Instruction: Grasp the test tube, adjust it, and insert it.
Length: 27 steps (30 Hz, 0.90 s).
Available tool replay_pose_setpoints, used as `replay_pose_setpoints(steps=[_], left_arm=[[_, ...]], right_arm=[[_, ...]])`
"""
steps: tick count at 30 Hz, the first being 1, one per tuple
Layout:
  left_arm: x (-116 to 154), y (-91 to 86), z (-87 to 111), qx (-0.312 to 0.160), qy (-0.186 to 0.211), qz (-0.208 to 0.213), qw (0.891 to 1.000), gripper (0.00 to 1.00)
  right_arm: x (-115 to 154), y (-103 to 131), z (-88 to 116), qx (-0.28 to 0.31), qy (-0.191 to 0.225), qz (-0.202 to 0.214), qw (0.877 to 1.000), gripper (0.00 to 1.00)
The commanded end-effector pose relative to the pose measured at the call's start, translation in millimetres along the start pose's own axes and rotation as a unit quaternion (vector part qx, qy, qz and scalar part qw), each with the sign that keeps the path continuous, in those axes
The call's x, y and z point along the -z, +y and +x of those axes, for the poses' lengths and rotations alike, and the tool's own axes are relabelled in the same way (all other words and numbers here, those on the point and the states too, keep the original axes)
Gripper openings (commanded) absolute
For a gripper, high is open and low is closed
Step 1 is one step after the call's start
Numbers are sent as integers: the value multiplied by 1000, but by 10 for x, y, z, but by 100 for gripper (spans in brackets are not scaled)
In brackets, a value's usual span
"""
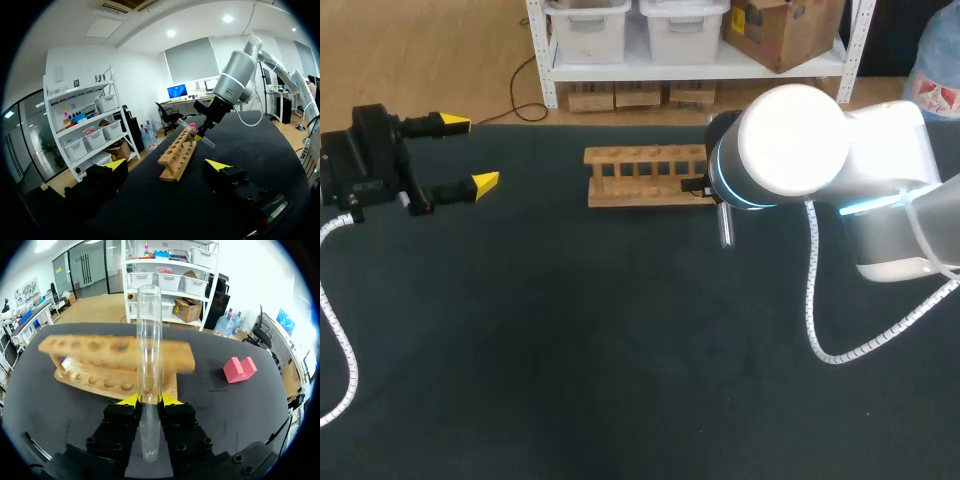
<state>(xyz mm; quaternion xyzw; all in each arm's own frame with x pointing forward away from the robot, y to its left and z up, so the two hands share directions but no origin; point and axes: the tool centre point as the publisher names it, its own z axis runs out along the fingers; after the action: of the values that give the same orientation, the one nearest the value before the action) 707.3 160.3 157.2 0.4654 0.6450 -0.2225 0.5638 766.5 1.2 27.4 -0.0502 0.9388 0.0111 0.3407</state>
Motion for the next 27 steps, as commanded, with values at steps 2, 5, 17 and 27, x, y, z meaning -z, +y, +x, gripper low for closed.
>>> replay_pose_setpoints(steps=[2,5,17,27], left_arm=[[-9,-15,14,-2,-2,-5,1000,100],[-9,-15,14,-2,-2,-5,1000,100],[-9,-15,14,-2,-2,-5,1000,100],[-9,-15,14,-2,-2,-5,1000,100]], right_arm=[[123,-32,36,1,-15,-2,1000,0],[178,-49,23,-1,-20,-3,1000,0],[438,-248,-146,-18,-65,-29,997,0],[662,-295,-430,-29,-123,-63,990,0]])
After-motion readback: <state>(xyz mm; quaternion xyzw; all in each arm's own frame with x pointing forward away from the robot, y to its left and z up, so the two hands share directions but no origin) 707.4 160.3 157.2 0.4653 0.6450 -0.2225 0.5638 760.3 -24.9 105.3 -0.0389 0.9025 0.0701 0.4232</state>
